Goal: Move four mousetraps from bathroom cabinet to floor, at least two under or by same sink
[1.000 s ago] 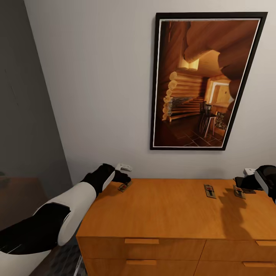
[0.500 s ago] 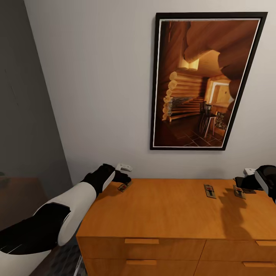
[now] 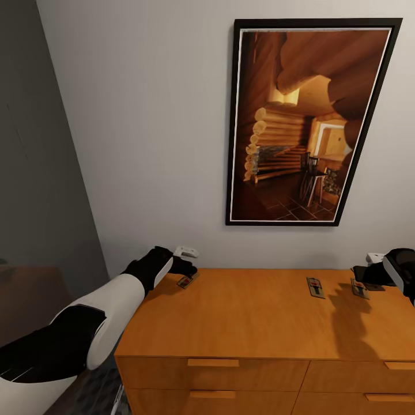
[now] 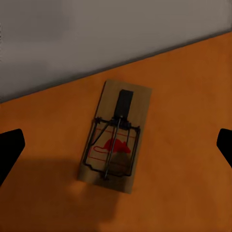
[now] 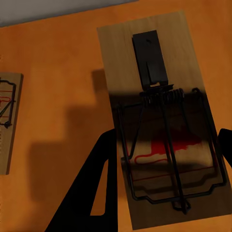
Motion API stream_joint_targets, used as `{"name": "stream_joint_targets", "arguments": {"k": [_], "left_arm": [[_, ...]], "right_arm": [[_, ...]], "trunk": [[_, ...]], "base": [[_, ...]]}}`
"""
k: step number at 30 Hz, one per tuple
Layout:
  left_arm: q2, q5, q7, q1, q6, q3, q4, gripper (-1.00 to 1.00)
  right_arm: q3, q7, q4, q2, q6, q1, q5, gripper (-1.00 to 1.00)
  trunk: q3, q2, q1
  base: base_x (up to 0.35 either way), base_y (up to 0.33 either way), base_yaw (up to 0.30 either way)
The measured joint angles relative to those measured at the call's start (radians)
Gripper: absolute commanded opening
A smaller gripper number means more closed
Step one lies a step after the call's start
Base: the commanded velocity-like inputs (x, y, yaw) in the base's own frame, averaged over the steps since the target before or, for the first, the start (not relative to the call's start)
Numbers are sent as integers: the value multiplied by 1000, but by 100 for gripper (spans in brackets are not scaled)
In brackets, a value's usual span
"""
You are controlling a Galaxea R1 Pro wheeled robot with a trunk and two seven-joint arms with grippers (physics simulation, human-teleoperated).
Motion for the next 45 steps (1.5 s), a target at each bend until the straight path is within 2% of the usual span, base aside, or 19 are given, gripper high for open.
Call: {"name": "stream_joint_targets", "arguments": {"k": [45], "left_arm": [[-3, 0, 7, -1, 9, 0, -10, 100]], "right_arm": [[1, 2, 0, 0, 1, 0, 0, -100]], "trunk": [[0, 0, 0]], "base": [[0, 0, 0]]}}
